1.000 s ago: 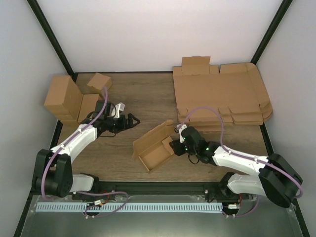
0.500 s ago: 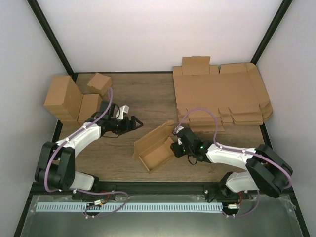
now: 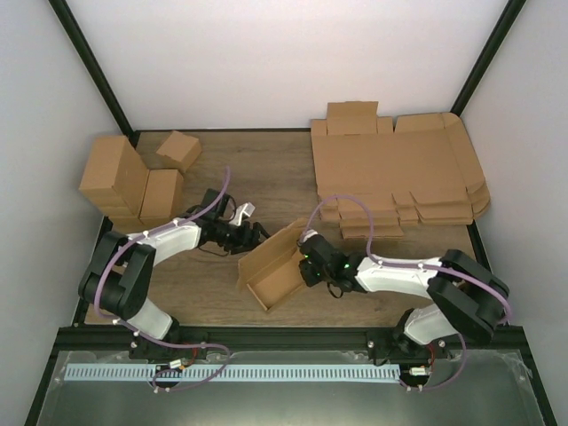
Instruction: Fold the paper box
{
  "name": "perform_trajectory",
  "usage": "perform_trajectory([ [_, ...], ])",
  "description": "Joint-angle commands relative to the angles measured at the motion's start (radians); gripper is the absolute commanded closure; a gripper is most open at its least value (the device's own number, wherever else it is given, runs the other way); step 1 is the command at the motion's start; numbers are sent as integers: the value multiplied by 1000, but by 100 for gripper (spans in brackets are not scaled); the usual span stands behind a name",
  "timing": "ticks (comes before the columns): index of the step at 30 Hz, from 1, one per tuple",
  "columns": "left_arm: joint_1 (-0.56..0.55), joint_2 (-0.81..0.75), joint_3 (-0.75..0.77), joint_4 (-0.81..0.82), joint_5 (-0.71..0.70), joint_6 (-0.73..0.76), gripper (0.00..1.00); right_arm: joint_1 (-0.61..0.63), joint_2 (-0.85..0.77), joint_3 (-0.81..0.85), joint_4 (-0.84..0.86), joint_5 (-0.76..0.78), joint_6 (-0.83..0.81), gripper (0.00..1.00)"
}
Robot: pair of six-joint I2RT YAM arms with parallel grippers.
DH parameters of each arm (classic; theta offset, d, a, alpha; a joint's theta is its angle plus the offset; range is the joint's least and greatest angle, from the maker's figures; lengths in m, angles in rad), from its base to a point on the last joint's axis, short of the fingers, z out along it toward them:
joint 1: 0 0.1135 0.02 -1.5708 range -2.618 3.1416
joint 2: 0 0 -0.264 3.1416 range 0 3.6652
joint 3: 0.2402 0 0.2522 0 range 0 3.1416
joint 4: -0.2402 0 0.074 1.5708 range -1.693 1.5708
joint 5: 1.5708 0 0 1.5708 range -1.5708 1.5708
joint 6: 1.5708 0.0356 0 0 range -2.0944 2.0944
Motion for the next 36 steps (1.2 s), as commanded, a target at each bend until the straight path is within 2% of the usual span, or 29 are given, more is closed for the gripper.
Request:
perform_trajectory([
  [1, -5, 13, 4, 51, 41, 10, 20, 48, 78, 94, -57, 108, 18, 76],
  [4, -5, 12, 1, 53, 47, 13, 21, 56, 116, 112, -73, 119, 26, 84],
  [7, -5, 17, -3, 53, 55, 18, 21, 65, 135, 124, -88, 134, 33, 86],
  [12, -5, 23, -15, 58, 66, 21, 21, 90, 159, 154, -123, 181, 48, 96],
  [15, -6, 23, -18, 64, 76, 20, 21, 105, 182, 176, -146, 207, 54, 97],
  [16, -6, 23, -18, 64, 77, 20, 21, 108, 190, 181, -152, 211, 55, 95],
  [19, -7, 22, -22, 64, 81, 21, 21, 113, 198, 182, -152, 211, 59, 80],
  [23, -5, 17, -26, 62, 79, 24, 21, 114, 155, 162, -130, 182, 83, 71],
  [31, -5, -6, -32, 52, 64, 24, 21, 113, 86, 168, -162, 145, 101, 67],
  [36, -6, -16, -29, 45, 59, 22, 21, 114, 39, 170, -177, 113, 90, 60],
])
